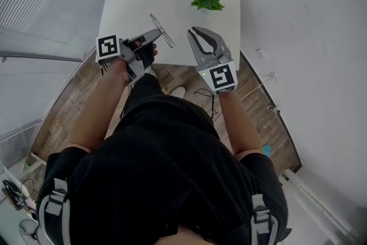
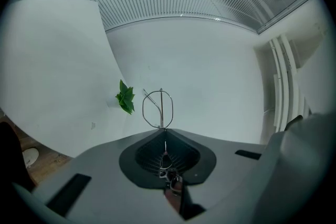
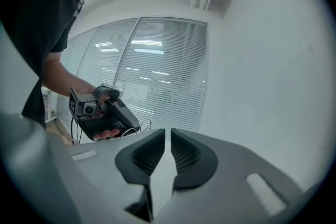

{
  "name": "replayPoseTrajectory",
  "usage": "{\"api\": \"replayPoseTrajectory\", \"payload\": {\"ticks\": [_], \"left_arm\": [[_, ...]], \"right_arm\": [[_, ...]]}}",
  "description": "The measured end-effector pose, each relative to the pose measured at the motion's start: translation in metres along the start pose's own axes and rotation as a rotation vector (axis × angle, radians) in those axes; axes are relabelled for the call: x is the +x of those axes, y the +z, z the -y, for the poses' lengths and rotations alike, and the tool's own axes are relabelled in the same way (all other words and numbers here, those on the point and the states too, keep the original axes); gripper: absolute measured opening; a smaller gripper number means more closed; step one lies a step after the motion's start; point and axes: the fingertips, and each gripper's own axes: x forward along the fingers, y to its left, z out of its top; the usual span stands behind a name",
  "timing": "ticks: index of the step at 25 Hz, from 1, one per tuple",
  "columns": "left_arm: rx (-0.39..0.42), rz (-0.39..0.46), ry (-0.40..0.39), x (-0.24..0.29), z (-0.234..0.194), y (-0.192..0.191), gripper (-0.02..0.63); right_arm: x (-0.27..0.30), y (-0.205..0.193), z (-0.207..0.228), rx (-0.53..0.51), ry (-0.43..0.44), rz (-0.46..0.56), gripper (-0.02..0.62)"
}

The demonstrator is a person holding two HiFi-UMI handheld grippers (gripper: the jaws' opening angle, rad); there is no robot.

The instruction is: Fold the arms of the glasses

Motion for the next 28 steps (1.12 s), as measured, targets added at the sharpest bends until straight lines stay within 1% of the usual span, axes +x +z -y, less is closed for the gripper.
{"api": "replayPoseTrajectory", "payload": {"ticks": [6,12,20,28], "left_arm": [[-0.01,-0.012,0.004,0.003,-0.006,-0.006,0.012],[-0.018,-0.014,-0.002,0.003,-0.007,-0.006,0.012],[-0.018,-0.013,-0.005,0.003,-0.005,-0.007,0.012],[-0.017,-0.018,-0.009,0.005,-0.003,-0.009,0.012]], "right_arm": [[0.0,-0.006,0.009,0.074,-0.04,0.028,0.014],[-0.004,-0.018,0.016,0.138,-0.084,0.046,0.011],[-0.009,-0.021,0.019,0.154,-0.103,0.052,0.011],[-0.009,-0.02,0.018,0.16,-0.097,0.05,0.011]]}}
